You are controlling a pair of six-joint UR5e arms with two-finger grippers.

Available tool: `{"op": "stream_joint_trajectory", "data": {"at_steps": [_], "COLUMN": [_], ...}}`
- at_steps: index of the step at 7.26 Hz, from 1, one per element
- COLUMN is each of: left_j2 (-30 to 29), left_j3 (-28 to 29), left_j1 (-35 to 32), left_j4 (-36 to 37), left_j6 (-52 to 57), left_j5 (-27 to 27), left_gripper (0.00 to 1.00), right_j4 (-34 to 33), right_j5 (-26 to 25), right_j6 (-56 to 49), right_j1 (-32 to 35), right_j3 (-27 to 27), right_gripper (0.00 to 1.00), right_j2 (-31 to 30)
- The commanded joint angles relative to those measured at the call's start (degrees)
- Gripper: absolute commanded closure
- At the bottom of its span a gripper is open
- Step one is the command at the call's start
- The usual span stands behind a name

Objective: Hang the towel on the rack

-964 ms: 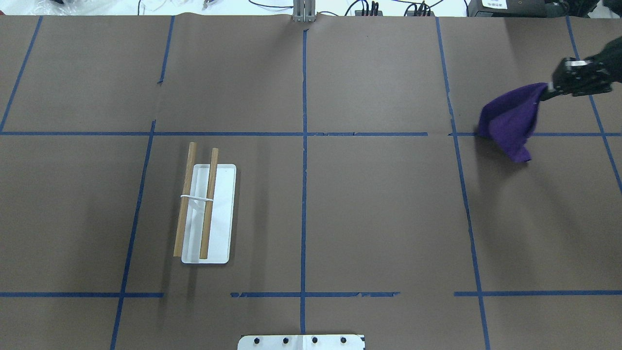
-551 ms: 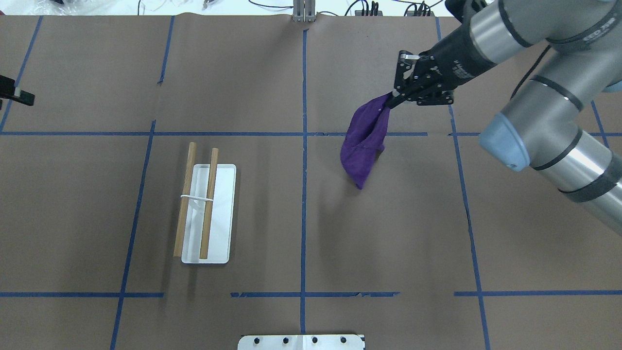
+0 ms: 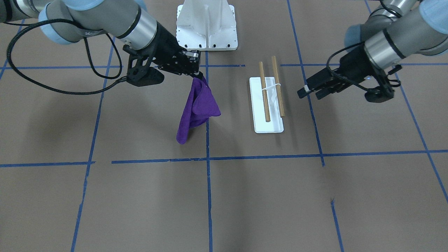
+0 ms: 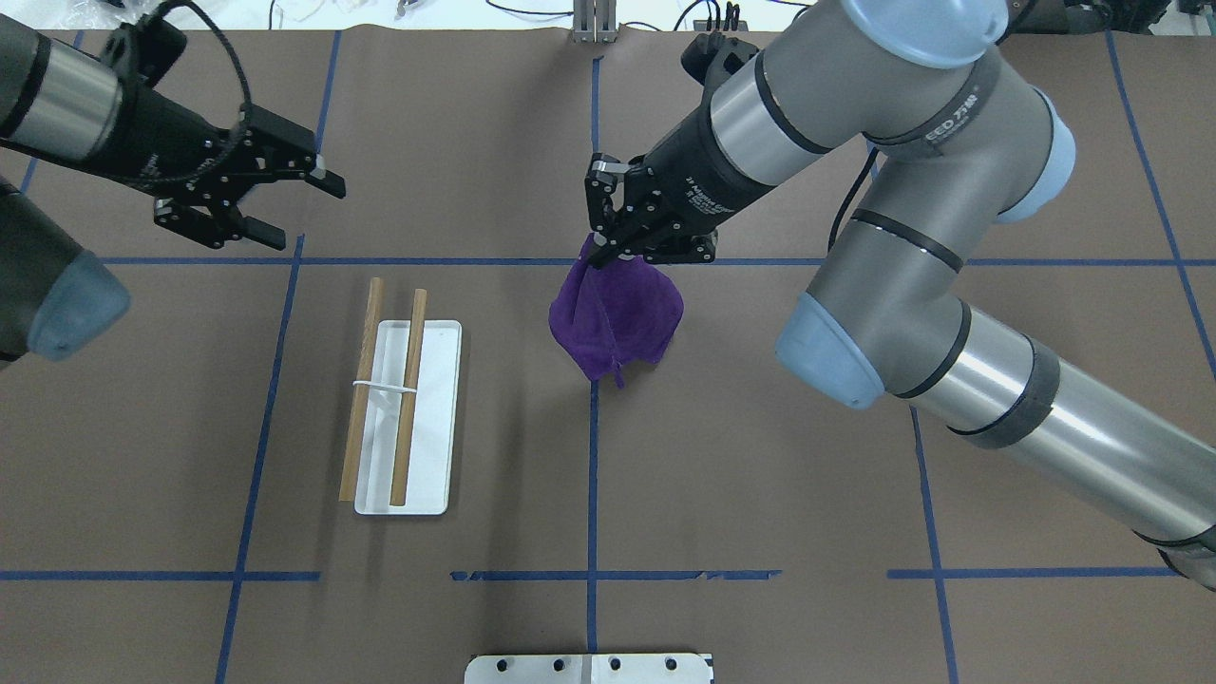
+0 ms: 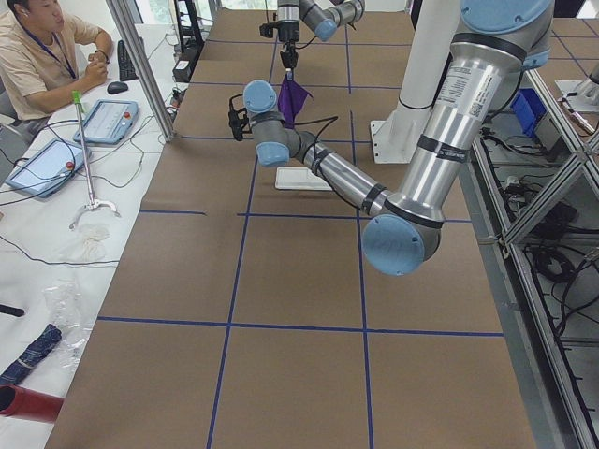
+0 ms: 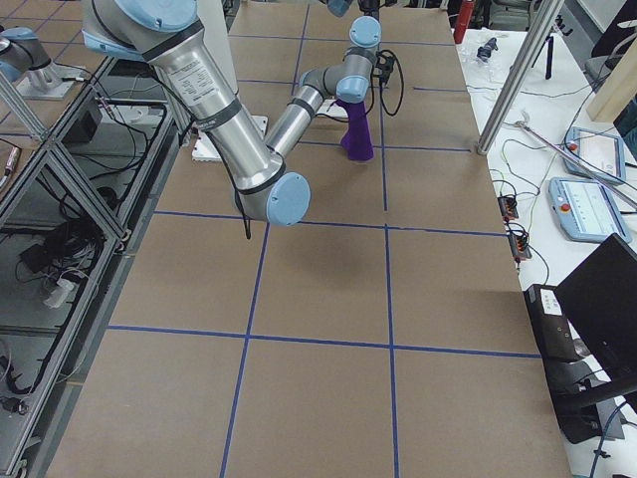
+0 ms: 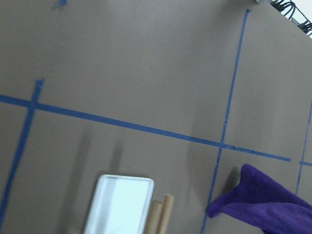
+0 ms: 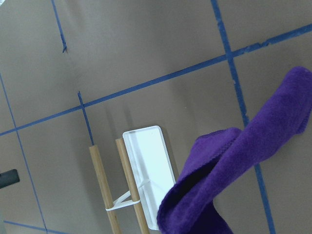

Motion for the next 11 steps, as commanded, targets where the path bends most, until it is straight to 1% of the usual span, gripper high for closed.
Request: {"op": "stream_joint_trajectory", "data": {"at_steps": [1, 2, 3, 4, 6, 8, 9, 10, 11], "left_j2": [-6.01, -8.39, -9.54, -10.34, -12.53, -13.24, -13.25, -13.25, -13.25], "left_j3": [0.06, 0.58, 1.02, 1.03, 1.02, 0.94, 0.85, 0.59, 0.41], "left_j1": [2.64, 3.16, 4.73, 5.53, 7.55, 10.54, 11.25, 11.43, 11.69], "left_j4": [6.42, 10.03, 10.59, 10.59, 10.59, 10.59, 10.51, 10.59, 10.59], "left_j6": [-3.07, -3.77, -7.52, -10.78, -16.15, -17.14, -17.31, -17.49, -18.88], "left_j5": [0.56, 0.56, 0.91, 0.91, 1.0, 3.45, 3.98, 3.99, 3.99], "left_gripper": [0.04, 0.04, 0.04, 0.04, 0.07, 0.08, 0.12, 0.21, 0.5], "right_j4": [-1.03, -1.12, -1.21, -1.12, -1.12, -1.12, -1.12, -1.12, -1.12], "right_j5": [-0.45, -0.54, -1.41, -1.85, -1.95, -1.95, -1.95, -1.95, -1.95], "right_j6": [-7.64, -8.2, -8.21, -8.21, -8.3, -8.91, -8.91, -8.91, -8.91], "right_j1": [-2.46, -3.07, -3.69, -3.96, -3.96, -4.05, -4.05, -4.05, -4.05], "right_j3": [-0.31, -0.48, -1.01, -1.79, -1.8, -1.8, -1.8, -1.8, -1.8], "right_gripper": [1.0, 1.0, 1.0, 1.0, 1.0, 1.0, 1.0, 1.0, 1.0], "right_j2": [2.02, 3.07, 4.12, 4.91, 5.1, 5.19, 5.19, 5.19, 5.19]}}
